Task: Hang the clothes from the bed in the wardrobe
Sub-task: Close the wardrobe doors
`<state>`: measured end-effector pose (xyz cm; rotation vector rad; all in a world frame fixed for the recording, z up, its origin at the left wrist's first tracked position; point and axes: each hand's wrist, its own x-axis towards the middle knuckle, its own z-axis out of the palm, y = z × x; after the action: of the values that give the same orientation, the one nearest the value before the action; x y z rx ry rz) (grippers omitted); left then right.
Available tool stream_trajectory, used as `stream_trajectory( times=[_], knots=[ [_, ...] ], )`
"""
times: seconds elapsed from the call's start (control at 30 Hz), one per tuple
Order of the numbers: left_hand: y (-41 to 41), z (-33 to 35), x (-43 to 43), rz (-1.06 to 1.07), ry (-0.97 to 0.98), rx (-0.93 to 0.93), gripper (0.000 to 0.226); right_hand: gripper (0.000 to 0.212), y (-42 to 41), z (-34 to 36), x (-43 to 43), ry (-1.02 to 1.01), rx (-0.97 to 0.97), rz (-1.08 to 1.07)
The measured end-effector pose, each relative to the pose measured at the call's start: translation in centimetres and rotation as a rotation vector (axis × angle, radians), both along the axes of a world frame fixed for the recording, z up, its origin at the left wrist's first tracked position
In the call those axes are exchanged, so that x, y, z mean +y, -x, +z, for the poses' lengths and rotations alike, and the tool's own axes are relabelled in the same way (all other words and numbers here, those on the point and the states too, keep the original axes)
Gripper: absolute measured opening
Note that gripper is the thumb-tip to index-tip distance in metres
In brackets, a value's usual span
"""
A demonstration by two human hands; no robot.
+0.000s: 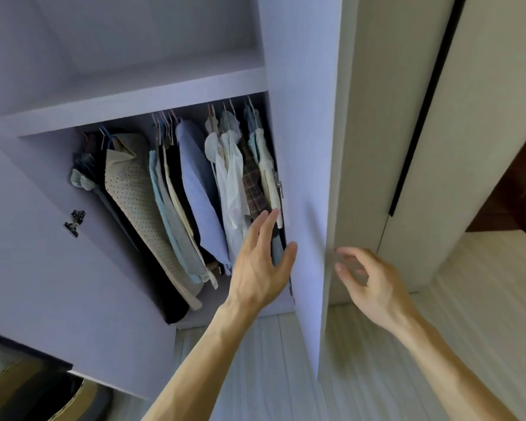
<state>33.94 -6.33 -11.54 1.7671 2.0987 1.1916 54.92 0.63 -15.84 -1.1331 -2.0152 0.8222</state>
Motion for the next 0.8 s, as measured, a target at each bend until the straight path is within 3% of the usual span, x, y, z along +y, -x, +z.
stream_trajectory(
  times=[0.17,0.27,0.37,0.43,0.63,0.8],
  knots=[
    [-2.8,7.0,3.6,-0.07,-0.306,0.119,0.076,0.043,0.9,3.0,1.6,0.053,0.127,0.082],
    [-3.6,9.0,4.9,-0.094,-0.381,0.196,0.078,0.052,1.4,3.7,2.3,0.091,0.148,0.141],
    [-3.1,9.6,5.1,-0.101,-0.454,0.297,0.074,0.047,1.6,3.4,2.4,0.119,0.161,0.163],
    [-2.6,9.8,5.1,-0.097,-0.475,0.353,0.074,0.04,1.9,3.6,2.3,0.108,0.172,0.165],
    [-1.1,9.8,3.3,-0.013,-0.464,0.414,0.076,0.045,3.7,2.8,1.9,-0.013,0.091,0.176],
    [1.6,9.7,0.2,0.129,-0.367,0.258,0.075,0.043,8.0,3.2,0.9,-0.198,-0.004,0.206]
  ],
)
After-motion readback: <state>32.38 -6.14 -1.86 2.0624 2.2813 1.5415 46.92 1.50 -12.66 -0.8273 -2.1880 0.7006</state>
